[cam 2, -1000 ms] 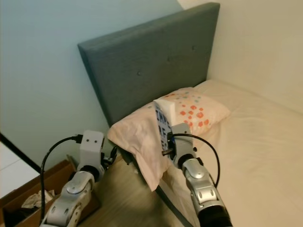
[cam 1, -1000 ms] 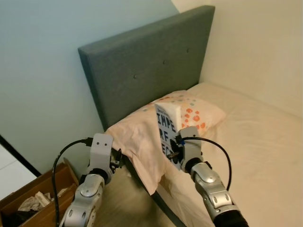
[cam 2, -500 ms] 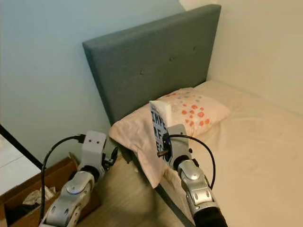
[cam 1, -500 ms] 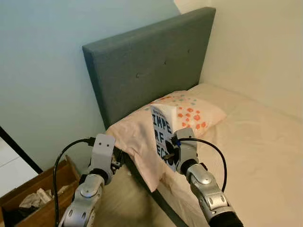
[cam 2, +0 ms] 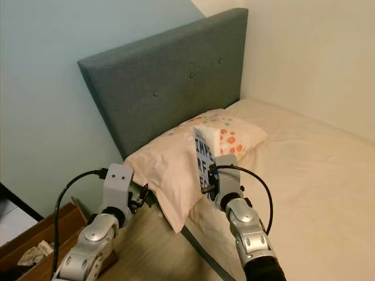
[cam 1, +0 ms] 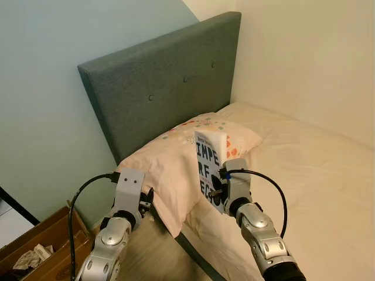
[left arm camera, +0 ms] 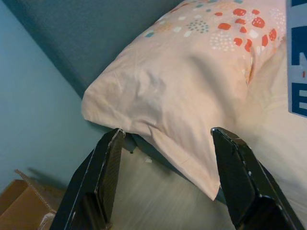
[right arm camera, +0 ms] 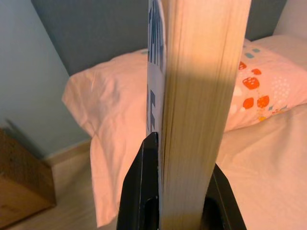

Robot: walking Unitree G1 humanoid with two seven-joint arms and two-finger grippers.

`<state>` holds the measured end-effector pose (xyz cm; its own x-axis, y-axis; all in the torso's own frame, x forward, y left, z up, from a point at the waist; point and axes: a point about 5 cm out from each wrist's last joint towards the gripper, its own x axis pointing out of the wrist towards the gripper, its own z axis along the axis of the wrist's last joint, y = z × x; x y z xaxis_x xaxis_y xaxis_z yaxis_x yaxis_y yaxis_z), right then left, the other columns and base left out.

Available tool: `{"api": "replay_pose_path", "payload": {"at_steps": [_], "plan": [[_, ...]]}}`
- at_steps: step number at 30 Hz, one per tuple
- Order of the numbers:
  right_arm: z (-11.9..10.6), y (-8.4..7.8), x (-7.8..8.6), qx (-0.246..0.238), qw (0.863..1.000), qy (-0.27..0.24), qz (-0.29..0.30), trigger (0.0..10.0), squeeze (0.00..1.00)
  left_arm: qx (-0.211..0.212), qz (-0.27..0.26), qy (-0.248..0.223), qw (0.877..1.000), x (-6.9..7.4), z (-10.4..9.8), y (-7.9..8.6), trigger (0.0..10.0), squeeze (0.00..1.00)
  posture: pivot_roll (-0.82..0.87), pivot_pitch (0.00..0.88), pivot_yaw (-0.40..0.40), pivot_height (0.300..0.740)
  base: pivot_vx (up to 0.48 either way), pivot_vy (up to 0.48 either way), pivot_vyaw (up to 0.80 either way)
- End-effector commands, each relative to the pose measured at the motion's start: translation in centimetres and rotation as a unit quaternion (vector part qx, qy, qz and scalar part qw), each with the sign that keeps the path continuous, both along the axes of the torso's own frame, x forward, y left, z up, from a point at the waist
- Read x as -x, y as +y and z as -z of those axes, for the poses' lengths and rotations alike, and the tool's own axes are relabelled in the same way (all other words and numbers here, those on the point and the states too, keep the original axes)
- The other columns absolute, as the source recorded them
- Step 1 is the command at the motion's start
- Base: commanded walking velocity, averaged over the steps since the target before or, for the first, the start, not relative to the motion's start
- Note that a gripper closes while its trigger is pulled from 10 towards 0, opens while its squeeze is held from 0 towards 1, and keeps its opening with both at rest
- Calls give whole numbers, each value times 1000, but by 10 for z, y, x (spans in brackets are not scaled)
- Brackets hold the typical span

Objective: Clean up the room

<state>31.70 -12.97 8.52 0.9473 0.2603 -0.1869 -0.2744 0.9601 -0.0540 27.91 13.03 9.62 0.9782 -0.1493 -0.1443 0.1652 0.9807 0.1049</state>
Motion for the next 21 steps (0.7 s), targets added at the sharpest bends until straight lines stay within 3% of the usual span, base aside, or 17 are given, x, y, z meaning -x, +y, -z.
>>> {"api": "replay_pose_path", "payload": {"at_steps": [1, 16, 21], "plan": [[-1, -2, -2, 0, 1000, -1, 6, 10000, 0, -17, 17, 7, 1000, 4, 6, 2, 10000, 0, -46, 83, 55, 725, 0, 0, 0], [-6, -25, -9, 5, 1000, 12, 6, 10000, 0, -33, 26, -6, 999, -3, 1, 21, 10000, 0, -50, 95, 52, 660, 0, 0, 0], [-7, -30, -10, 13, 1000, 15, 4, 10000, 0, -32, 28, -6, 999, -2, 1, 20, 10000, 0, -50, 101, 48, 640, 0, 0, 0]]}}
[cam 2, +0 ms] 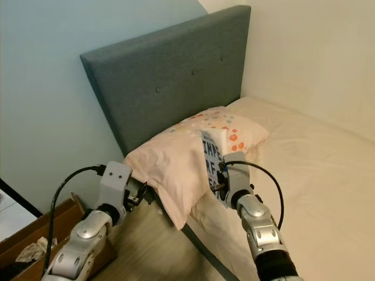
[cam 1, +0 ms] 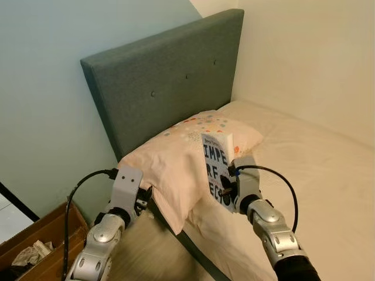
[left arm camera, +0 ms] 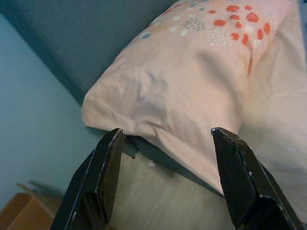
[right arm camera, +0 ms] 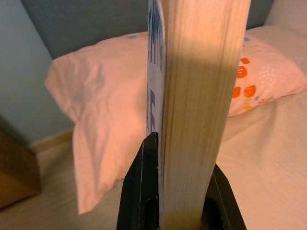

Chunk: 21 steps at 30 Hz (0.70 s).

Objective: Clean up the room

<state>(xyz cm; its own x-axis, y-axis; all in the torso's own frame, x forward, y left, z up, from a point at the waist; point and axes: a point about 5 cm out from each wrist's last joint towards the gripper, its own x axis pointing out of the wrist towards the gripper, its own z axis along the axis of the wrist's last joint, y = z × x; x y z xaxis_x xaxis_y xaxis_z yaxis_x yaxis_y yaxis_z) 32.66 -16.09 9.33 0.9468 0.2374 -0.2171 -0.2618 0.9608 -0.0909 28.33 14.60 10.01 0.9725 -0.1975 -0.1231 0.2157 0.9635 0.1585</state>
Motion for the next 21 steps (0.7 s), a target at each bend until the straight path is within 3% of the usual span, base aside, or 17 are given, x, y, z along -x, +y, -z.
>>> {"api": "replay_pose_path", "payload": {"at_steps": [1, 21], "plan": [[1, 1, 0, -10, 1000, 5, -3, 10000, 0, -8, 0, 9, 1000, 3, 5, 4, 10000, 0, -50, 101, 48, 640, 0, 0, 0], [2, 1, 1, -13, 1000, 8, -4, 10000, 0, -2, 24, 14, 1000, 8, 10, -10, 10000, 0, -48, 111, 52, 551, 0, 0, 0]]}}
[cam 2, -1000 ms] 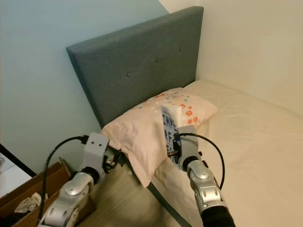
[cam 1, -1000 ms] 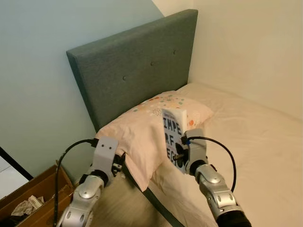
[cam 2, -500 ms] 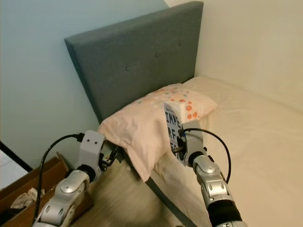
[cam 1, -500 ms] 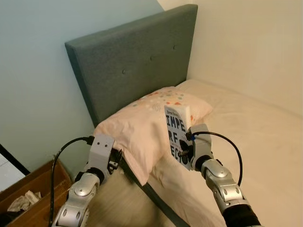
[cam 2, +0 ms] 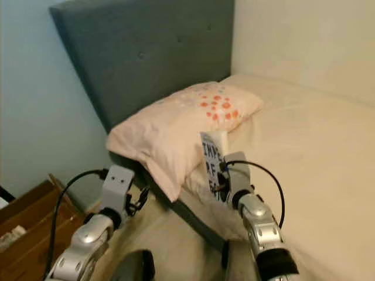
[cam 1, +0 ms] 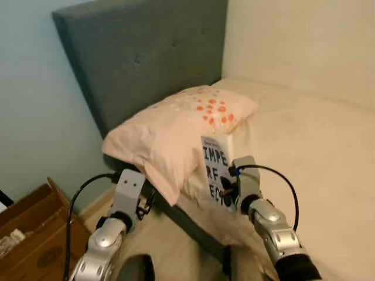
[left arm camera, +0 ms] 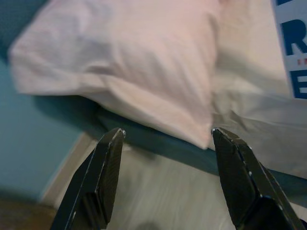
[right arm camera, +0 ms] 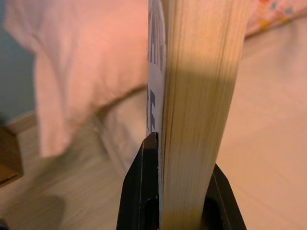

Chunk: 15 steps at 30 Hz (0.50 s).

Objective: Clean up the room

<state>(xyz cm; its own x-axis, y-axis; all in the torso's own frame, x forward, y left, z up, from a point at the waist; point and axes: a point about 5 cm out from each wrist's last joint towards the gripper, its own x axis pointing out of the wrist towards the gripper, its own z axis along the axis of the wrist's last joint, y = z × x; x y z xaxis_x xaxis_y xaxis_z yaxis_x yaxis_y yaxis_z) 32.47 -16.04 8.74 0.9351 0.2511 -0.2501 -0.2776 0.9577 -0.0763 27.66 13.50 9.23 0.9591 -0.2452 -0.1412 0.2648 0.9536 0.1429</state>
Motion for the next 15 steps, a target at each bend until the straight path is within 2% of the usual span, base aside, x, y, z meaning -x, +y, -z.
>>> {"api": "replay_pose_path", "payload": {"at_steps": [1, 15], "plan": [[-5, 1, -1, -13, 1000, -11, 4, 10000, 0, -8, 1, 3, 1000, 1, 2, 1, 10000, 0, -48, 110, 53, 551, 0, 0, 0], [-12, -2, -5, -24, 999, -20, 5, 10000, 0, -15, -4, 1, 1000, 0, 1, 8, 10000, 0, -48, 110, 51, 546, 0, 0, 0]]}}
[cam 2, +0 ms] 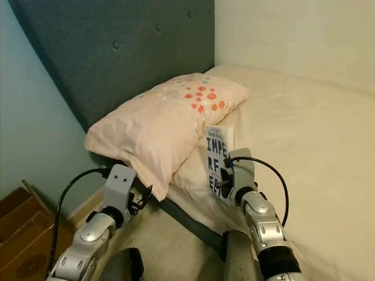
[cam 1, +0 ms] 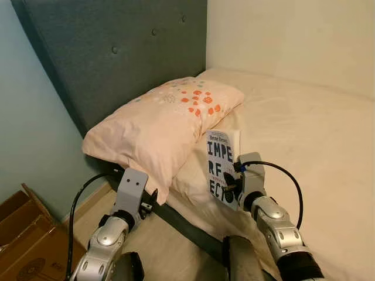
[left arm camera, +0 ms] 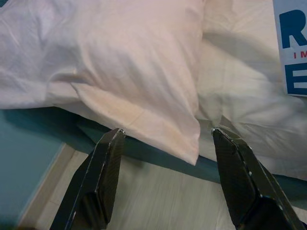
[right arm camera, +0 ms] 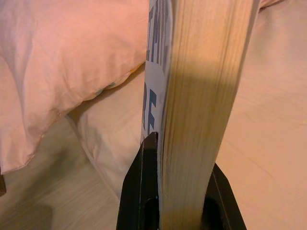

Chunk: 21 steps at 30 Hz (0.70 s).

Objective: Clean up the room

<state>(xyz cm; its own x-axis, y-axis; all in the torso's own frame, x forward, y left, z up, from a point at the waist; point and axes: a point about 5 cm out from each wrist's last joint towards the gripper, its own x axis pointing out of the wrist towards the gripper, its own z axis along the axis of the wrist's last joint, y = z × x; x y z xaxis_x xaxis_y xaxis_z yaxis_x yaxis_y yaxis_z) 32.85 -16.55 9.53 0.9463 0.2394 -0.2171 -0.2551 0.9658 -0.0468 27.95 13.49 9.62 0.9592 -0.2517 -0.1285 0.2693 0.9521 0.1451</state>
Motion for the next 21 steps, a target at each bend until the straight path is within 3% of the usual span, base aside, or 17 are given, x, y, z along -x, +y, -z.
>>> {"api": "replay_pose_path", "payload": {"at_steps": [1, 13, 19, 21], "plan": [[-4, 3, -1, -5, 1000, -8, -5, 10000, 0, -16, -8, 8, 1000, 2, 5, 8, 10000, 0, -48, 110, 51, 546, 0, 0, 0], [-12, 2, -11, -11, 1000, -1, -21, 10000, 0, -22, -2, 5, 1000, 2, 5, 12, 10000, 0, -52, 114, 52, 531, 0, 0, 0], [-37, -3, -33, 18, 994, 19, -106, 10000, 0, -23, 2, -3, 1000, 0, -2, 20, 10000, 0, -43, 146, 48, 531, 0, 0, 0], [-55, -12, -45, 22, 986, 46, -160, 10000, 0, -18, 9, -10, 1000, 0, -9, 24, 10000, 0, -26, 168, 45, 531, 0, 0, 0]]}}
